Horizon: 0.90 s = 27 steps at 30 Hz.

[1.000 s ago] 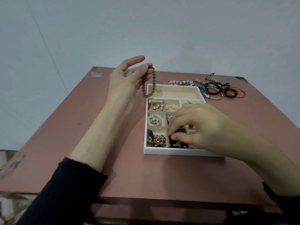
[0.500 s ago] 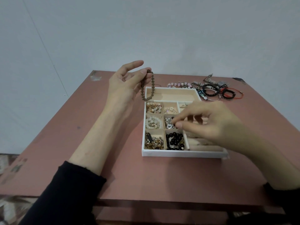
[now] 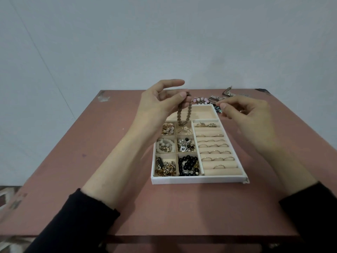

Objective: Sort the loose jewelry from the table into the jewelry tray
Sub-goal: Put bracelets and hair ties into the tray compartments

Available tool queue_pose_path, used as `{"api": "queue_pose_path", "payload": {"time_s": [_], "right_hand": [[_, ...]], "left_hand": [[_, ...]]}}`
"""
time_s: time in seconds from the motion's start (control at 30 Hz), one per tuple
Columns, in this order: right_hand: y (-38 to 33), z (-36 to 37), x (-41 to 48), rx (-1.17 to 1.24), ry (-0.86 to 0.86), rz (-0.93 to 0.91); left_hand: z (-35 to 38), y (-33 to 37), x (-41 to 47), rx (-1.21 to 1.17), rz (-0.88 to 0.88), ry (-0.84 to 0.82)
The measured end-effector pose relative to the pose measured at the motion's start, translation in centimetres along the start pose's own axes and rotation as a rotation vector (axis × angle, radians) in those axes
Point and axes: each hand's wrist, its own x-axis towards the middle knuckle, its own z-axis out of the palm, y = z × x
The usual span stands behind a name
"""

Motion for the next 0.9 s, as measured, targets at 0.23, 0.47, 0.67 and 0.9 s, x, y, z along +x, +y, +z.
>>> {"api": "queue_pose_path", "payload": {"time_s": [0.23, 0.47, 0.67, 0.9], "right_hand": [[0.0, -0.2, 0.0, -0.035, 0.003, -0.018], [0.1, -0.2, 0.0, -0.065, 0.013, -0.038], [0.2, -0.1, 0.0, -0.079, 0.025, -0.033], [0.4, 0.1, -0.1, -0.092, 0.011, -0.007]], "left_hand": [[-0.4, -1.4, -0.4, 0.15, -0.079, 0.03], [-0.9, -1.4, -0.3, 0.772, 0.003, -0.058], [-0.4, -1.6, 0.0, 1.215, 0.098, -0.219], [-0.8, 0.0, 0.4, 1.296, 0.052, -0.312]]}}
